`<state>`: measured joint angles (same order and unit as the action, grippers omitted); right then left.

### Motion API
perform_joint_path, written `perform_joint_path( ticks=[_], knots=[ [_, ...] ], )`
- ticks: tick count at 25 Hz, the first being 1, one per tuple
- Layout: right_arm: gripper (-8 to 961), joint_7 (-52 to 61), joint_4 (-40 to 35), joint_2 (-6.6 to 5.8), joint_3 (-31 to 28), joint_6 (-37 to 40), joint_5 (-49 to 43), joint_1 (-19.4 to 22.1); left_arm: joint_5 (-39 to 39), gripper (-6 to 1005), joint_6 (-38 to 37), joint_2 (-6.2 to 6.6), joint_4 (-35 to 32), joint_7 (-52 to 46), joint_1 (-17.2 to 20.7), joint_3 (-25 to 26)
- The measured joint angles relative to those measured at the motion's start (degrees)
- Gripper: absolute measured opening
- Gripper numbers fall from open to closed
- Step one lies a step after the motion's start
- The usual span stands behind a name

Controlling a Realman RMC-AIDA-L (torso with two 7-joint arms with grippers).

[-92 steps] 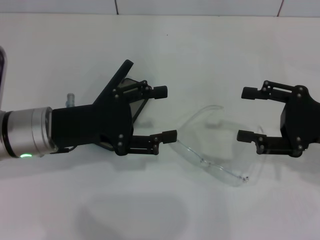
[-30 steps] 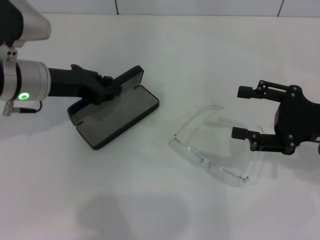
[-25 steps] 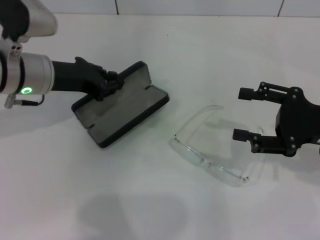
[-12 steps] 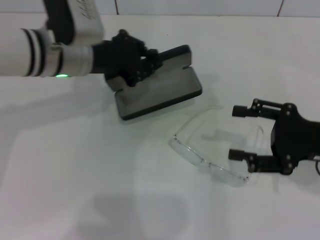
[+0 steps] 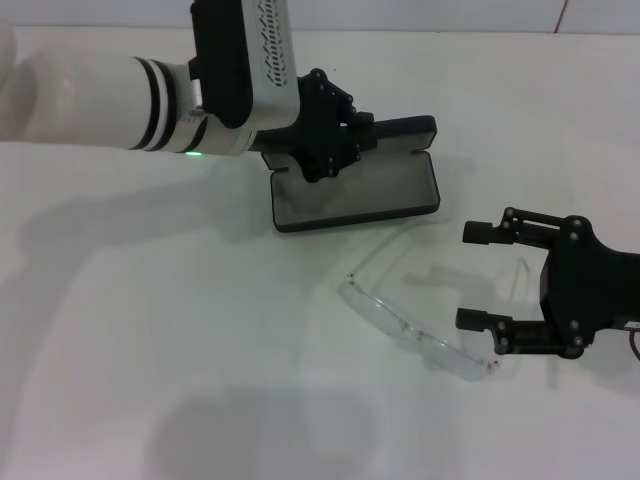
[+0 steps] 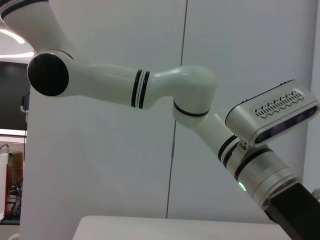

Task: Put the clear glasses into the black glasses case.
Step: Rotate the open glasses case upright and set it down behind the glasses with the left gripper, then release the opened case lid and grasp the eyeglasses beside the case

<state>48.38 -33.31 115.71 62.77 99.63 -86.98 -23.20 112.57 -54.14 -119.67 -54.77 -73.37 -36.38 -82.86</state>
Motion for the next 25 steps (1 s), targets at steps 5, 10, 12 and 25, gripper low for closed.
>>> perform_joint_path(
  ticks=[5, 10, 12, 25],
  knots=[
    [740, -0.03, 0.00, -0.13, -0.10, -0.36, 0.04, 0.00, 0.83, 214, -0.60, -0.02, 0.20, -0.35, -0.57, -0.23],
    [739, -0.04, 0.00, -0.15, -0.11, -0.09, 0.06, 0.00, 1.28, 253, -0.78, -0.01, 0.19, -2.50, -0.43, -1.00],
    [738, -0.04, 0.00, -0.15, -0.11, -0.06, 0.06, 0.00, 1.94, 269, -0.78, -0.07, 0.19, -3.65, -0.45, -1.08],
    [735, -0.04, 0.56, -0.13, -0.21, -0.64, 0.03, 0.18, -0.26, 372, -2.27, -0.22, -2.44, -8.34, 0.38, -2.92]
  ],
)
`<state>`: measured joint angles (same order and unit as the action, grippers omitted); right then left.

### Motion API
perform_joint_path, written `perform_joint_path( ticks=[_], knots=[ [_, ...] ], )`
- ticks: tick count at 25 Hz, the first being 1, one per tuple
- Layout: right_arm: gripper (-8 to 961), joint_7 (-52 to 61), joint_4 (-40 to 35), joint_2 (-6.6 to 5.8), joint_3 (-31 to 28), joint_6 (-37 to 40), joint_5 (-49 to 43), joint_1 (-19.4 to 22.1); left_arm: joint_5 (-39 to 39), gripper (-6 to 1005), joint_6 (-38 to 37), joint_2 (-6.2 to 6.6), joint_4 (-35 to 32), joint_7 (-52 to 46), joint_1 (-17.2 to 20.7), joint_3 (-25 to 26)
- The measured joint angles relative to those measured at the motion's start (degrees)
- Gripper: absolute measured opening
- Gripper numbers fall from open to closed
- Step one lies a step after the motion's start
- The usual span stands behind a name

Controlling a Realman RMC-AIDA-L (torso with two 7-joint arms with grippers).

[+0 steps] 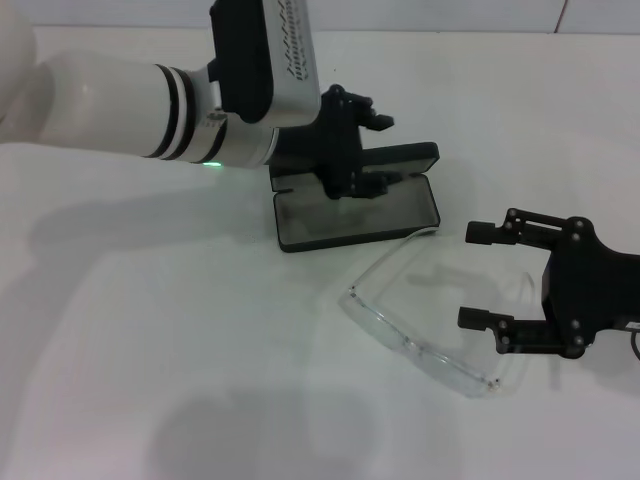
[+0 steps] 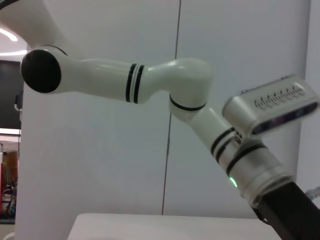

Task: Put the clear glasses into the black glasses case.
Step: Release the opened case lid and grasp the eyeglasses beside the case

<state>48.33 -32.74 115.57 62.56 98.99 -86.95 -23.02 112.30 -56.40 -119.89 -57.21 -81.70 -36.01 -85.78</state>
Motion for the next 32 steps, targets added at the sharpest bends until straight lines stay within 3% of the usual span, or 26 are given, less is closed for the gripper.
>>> perform_joint_path(
  ticks=[4, 8, 15, 19, 22, 26, 27, 32],
  knots=[
    [734, 0.01, 0.03, 0.05, 0.02, -0.53, 0.03, 0.02, -10.06, 532, -4.51, 0.22, -1.99, 3.78, 2.80, 1.90],
    [733, 0.61, 0.05, 0.26, 0.48, -1.74, 0.04, -0.60, -23.54, 652, -9.90, 0.20, 0.94, 11.51, 6.00, 5.62],
    [732, 5.12, -3.59, 0.37, 2.41, 0.00, 0.13, -0.91, -40.47, 657, -21.97, 0.29, 16.10, 20.29, 8.92, 13.13],
    [731, 19.63, -13.45, 0.00, 4.53, -0.32, -1.60, -0.81, -42.49, 660, -24.77, 0.40, 24.14, 21.66, 8.95, 20.30],
    [730, 33.35, -25.42, 0.18, 6.30, -0.35, -7.07, 0.06, -42.55, 662, -24.82, 0.38, 27.99, 22.78, 9.50, 23.88],
    [729, 54.02, -41.15, 0.20, 11.12, -0.80, -16.47, -0.32, -42.56, 664, -24.58, 0.25, 29.66, 24.29, 10.49, 24.81],
    [729, 65.02, -46.61, 0.17, 13.76, -1.13, -21.69, -2.30, -42.44, 665, -24.48, 0.18, 29.80, 24.60, 10.97, 24.83],
    [683, 82.29, -51.43, 0.14, 18.00, -0.74, -31.42, -7.59, -42.07, 676, -24.38, 0.17, 29.99, 24.88, 11.32, 24.60]
  ],
)
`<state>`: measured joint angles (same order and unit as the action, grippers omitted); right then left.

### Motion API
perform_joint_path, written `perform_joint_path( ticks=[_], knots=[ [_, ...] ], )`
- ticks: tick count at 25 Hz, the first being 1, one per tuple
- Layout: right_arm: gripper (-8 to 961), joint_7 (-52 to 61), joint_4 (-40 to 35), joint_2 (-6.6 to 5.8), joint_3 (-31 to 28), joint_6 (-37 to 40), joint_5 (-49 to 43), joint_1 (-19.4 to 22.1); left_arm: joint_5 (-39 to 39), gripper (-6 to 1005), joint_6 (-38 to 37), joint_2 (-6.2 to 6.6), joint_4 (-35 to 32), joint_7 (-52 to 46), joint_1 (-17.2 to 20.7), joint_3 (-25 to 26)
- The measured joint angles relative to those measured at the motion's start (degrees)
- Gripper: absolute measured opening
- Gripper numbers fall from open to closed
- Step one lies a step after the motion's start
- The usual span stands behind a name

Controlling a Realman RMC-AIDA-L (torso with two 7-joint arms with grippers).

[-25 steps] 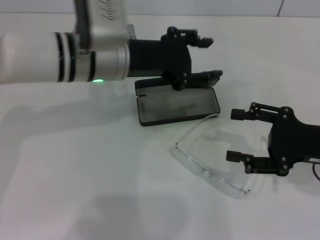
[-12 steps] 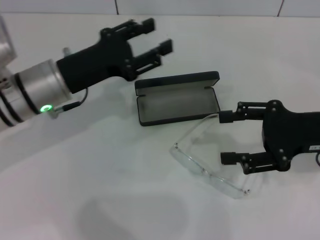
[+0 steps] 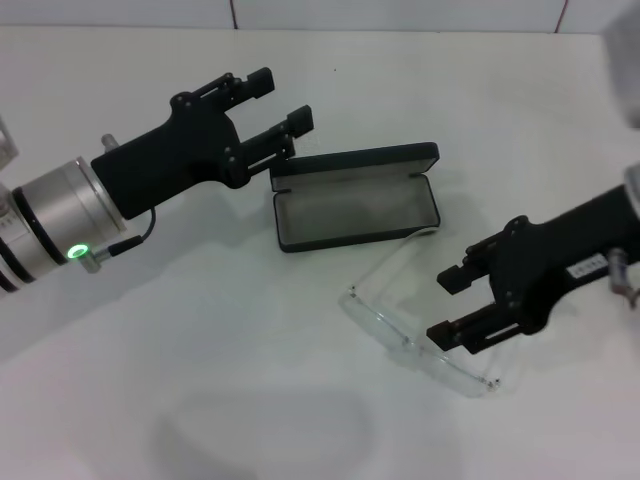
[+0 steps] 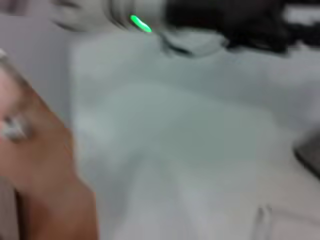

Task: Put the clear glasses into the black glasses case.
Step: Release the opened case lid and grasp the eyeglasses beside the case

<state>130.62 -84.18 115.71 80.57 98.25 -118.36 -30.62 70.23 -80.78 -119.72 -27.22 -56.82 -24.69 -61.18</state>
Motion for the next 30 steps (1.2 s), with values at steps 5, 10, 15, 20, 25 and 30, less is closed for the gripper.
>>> perform_joint_path(
  ticks=[5, 10, 15, 20, 25, 30],
  knots=[
    [657, 15.22, -0.78, 0.21, 10.09, -1.98, -11.98, -7.27, 1.04, 693, 0.02, 0.16, 0.74, 1.06, -0.04, -0.15],
    [660, 19.06, 0.02, 0.31, 15.16, -2.73, -13.01, -9.68, 2.30, 693, 0.02, 0.18, 0.79, 1.36, -0.28, -0.15],
    [658, 21.24, 1.42, 0.48, 19.55, -5.49, -13.82, -10.16, 2.74, 693, 0.01, 0.26, 0.59, 1.44, -0.38, -0.12],
    [642, 22.12, 4.43, 0.47, 22.07, -8.30, -14.07, -10.65, 3.33, 693, 0.01, 0.28, 0.35, 1.43, -0.81, -0.14],
    [627, 22.93, 6.50, 0.48, 24.83, -10.23, -14.08, -11.96, 3.68, 693, -0.14, 0.28, 0.16, 1.13, -1.03, -0.17],
    [611, 23.23, 8.34, 0.47, 26.90, -12.51, -14.01, -12.64, 3.76, 693, -0.37, 0.20, 0.14, 1.43, -1.08, -0.17]
  ],
)
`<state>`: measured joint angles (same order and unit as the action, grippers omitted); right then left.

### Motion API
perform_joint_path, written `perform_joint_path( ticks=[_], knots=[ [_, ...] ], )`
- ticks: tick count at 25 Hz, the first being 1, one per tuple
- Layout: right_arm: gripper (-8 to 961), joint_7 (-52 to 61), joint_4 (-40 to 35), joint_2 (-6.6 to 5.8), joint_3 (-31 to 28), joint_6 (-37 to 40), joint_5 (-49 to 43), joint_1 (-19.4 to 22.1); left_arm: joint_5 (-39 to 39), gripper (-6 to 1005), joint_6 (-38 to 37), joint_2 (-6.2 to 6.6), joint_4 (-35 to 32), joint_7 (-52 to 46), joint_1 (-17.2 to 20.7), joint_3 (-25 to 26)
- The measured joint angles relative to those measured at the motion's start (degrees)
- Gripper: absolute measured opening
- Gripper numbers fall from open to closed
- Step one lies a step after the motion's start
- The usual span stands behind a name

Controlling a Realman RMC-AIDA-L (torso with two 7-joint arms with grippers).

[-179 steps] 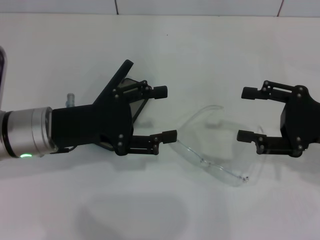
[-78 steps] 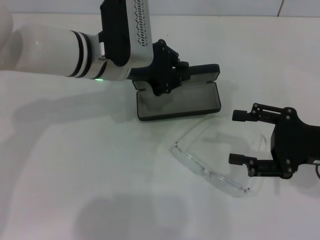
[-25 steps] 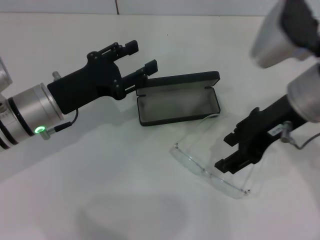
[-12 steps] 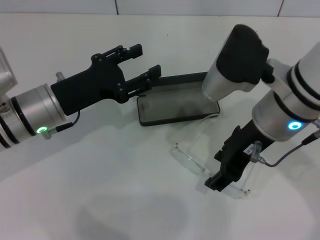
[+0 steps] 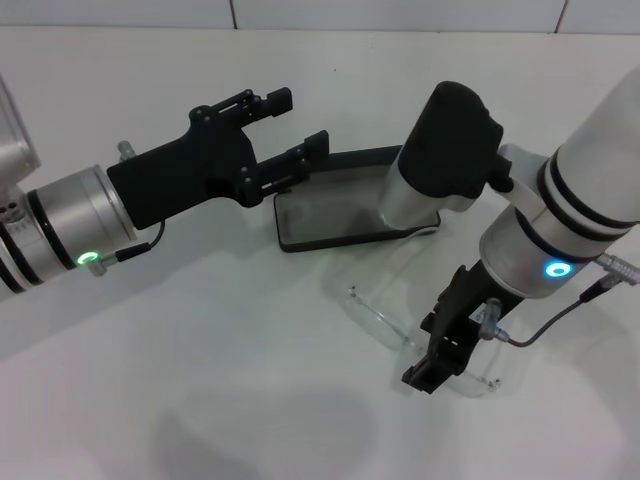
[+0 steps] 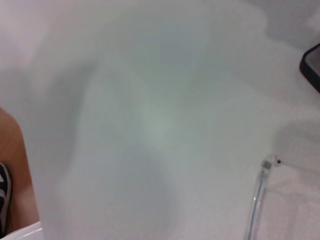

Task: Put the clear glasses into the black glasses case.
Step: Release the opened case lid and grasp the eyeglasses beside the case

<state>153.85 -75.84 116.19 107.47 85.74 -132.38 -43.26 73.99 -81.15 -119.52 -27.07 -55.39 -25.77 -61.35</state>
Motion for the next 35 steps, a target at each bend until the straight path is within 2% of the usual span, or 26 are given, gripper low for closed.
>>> perform_joint_path(
  ticks=[8, 13, 32, 35],
  knots=[
    [586, 0.00, 0.89, 0.00, 1.32, -1.84, 0.00, -0.91, 0.07, 693, -0.01, -0.09, 0.00, 0.44, 0.02, 0.00],
    [469, 0.01, 3.84, 0.00, 2.11, -2.70, 0.19, -2.75, 0.10, 693, -0.02, -0.10, 0.00, 0.46, -0.22, -0.08],
    [358, -1.41, 5.22, 0.00, 3.96, -3.80, -0.07, -3.99, 0.09, 694, 0.36, -0.15, 0.12, 0.47, -1.10, -0.09],
    [260, -1.48, 5.13, -0.07, 3.67, -3.52, -0.24, -3.97, 0.09, 694, 0.38, -0.13, 0.08, 0.46, -1.12, -0.09]
  ],
)
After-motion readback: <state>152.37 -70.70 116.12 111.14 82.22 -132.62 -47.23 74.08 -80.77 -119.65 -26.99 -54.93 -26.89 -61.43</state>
